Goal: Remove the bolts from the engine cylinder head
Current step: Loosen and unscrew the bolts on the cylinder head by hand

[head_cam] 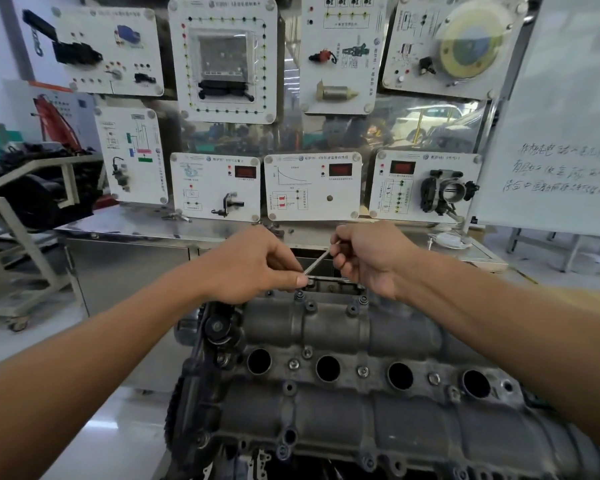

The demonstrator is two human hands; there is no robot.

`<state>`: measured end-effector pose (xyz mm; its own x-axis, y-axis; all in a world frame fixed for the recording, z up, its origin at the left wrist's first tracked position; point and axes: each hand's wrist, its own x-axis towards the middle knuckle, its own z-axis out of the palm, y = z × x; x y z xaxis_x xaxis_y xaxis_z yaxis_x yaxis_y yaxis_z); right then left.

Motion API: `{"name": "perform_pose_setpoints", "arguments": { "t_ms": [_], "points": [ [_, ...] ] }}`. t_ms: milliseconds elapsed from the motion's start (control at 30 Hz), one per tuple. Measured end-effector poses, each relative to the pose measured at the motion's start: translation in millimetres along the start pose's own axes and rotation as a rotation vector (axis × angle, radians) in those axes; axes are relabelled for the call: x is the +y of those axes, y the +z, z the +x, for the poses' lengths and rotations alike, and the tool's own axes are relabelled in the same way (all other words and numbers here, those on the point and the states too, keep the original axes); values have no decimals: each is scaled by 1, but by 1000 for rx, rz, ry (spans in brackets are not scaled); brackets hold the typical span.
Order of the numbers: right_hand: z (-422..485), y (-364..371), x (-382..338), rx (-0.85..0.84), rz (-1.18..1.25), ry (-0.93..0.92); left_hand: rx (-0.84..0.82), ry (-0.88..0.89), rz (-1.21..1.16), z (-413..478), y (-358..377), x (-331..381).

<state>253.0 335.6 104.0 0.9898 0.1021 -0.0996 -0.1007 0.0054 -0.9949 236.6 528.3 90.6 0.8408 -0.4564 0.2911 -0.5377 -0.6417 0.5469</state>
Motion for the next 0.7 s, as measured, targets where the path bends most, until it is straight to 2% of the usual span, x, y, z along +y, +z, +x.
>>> {"name": "perform_pose_setpoints", "arguments": {
  "t_ms": [133, 333, 700],
  "points": [
    [-3, 1, 5, 58, 12, 30, -79, -30, -15, 2, -1, -1],
    [-5, 3, 8, 123, 32, 33, -82, -30, 29, 7, 1, -3],
    [-19, 1, 22, 119, 155, -1, -73, 110, 153, 2, 4, -3]
  ]
}}
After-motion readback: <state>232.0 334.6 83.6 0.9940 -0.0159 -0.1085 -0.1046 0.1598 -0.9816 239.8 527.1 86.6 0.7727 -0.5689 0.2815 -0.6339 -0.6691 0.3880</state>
